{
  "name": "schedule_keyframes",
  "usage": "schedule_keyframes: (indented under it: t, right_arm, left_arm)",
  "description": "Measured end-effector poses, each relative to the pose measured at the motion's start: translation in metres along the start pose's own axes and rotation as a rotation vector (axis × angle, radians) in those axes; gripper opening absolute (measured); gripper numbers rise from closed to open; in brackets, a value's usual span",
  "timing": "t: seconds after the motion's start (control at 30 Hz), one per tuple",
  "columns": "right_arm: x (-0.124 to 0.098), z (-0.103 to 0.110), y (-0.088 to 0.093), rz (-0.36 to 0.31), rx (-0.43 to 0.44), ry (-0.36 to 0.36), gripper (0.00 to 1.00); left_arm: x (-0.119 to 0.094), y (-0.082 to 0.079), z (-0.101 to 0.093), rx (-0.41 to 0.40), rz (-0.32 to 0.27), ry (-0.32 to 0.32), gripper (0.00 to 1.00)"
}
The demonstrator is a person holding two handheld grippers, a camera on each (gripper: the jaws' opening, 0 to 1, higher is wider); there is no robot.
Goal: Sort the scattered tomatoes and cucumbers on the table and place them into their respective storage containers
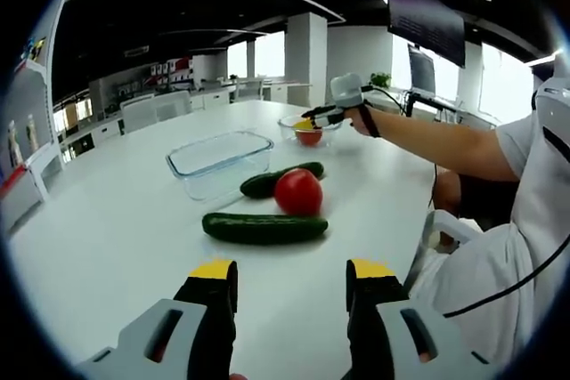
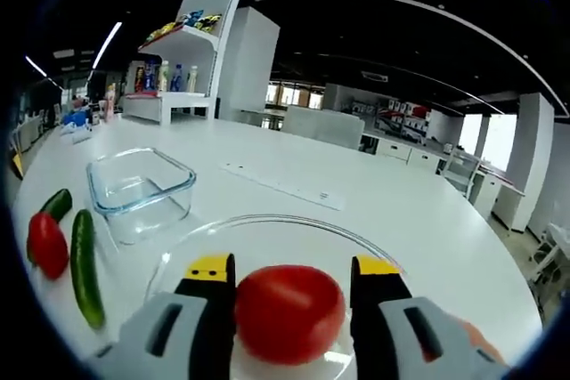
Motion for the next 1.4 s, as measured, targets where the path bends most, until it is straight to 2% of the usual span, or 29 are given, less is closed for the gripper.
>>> schedule_keyframes:
  t: [0.2,0.53,0.67,0.73,1.07,1.3,1.4]
  right_arm:
    - [0.005,-0.007,0.002,-0.004,-0.002,-0.017,0.5]
    - [-0.002,-0.013,-0.009,-0.066,0.037,-0.024,0.53]
    - [-0.011,-0.01,-0.021,-0.119,0.093,-0.045,0.54]
    - [-0.014,-0.015,-0.028,-0.153,0.105,-0.052,0.54]
    - [-0.031,0.002,-0.043,-0.207,0.117,-0.095,0.56]
    - [-0.043,0.024,-0.06,-0.269,0.125,-0.17,0.57]
    - [-0.053,0.041,-0.07,-0.309,0.104,-0.233,0.57]
  left_arm:
    - [0.0,-0.001,0.0,0.003,0.002,0.004,0.49]
    - [0.003,-0.004,0.0,0.014,0.007,0.006,0.49]
    - [0.004,-0.004,0.0,0.017,0.009,0.006,0.49]
    - [0.004,-0.004,-0.001,0.019,0.012,0.007,0.49]
    - [0.004,-0.004,0.001,0.024,0.012,0.001,0.49]
    - [0.003,-0.002,0.002,0.02,0.005,-0.005,0.49]
    - [0.002,-0.003,0.002,0.015,-0.005,-0.008,0.49]
Point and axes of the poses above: the point that each gripper's makers call its tool centre point, and the gripper's own axes: x roughly forward along the fingers, z roughly to its left, y roughly out of its underside, the point moved 2 cm from there along -x, roughly backward along the fingers, and after that the axes turned 6 degrees about y, right-handed, at the moved point
